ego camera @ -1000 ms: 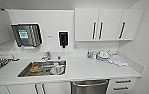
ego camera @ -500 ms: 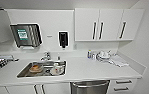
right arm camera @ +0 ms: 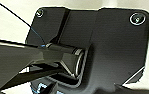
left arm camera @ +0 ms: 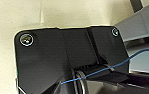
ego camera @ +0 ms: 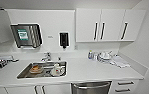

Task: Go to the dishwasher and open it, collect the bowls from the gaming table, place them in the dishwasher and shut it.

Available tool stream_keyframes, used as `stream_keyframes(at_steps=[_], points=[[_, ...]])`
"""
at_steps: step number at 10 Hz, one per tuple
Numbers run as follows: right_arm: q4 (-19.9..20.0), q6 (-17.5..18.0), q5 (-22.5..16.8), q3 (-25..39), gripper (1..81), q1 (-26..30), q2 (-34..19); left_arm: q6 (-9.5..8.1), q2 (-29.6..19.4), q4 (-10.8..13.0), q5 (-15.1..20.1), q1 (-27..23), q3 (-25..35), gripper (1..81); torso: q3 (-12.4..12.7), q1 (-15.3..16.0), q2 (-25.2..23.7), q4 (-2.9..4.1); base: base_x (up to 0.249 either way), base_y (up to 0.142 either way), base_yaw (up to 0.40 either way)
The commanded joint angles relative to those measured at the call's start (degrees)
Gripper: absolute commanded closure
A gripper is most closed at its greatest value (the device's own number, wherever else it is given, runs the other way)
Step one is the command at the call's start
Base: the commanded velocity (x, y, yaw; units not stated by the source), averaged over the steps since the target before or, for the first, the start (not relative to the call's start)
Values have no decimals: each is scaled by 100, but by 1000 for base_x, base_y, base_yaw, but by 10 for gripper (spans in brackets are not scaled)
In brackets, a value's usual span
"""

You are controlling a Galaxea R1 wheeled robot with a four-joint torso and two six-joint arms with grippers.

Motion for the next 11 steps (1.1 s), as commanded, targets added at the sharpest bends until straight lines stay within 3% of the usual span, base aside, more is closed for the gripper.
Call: stream_keyframes(at_steps=[1, 11], points=[[-55, -5, -245, 79, 10, 308, 8, 17, -54, -26, 261, -362, 34, 10, 2, 5, -2, 0, 91, 0, 0], [-46, 4, -245, 70, 10, 308, 17, 25, -36, -8, 261, -354, 34, 10, 0, 6, 0, 0, 100, 0, 0]])
